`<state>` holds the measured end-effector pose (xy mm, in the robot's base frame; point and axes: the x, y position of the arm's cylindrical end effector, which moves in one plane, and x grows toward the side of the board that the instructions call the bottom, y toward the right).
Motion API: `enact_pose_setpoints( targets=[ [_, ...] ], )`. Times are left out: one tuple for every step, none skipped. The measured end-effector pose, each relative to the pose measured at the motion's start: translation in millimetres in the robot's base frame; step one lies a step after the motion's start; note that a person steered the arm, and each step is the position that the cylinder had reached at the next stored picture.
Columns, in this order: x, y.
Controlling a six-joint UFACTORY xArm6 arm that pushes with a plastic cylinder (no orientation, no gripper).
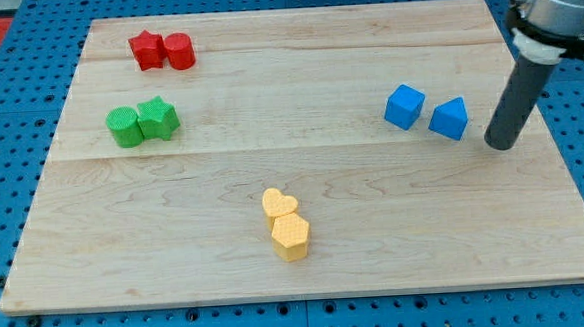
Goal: Slide the blue cube and blue triangle to the left
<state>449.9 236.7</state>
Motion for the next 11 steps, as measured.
enact_pose_setpoints(
  targets=[
    [-30.5,-46.0],
    [-65.6,-90.1],
    [-88.0,-114.6],
    [-98.3,-123.5],
    [-104.9,-125.7],
    [-105.0,-126.2],
    [-105.2,-126.2],
    [-108.3,-126.2],
    [-108.3,-126.2],
    [-108.4,-126.2],
    [-108.4,-126.2]
  ],
)
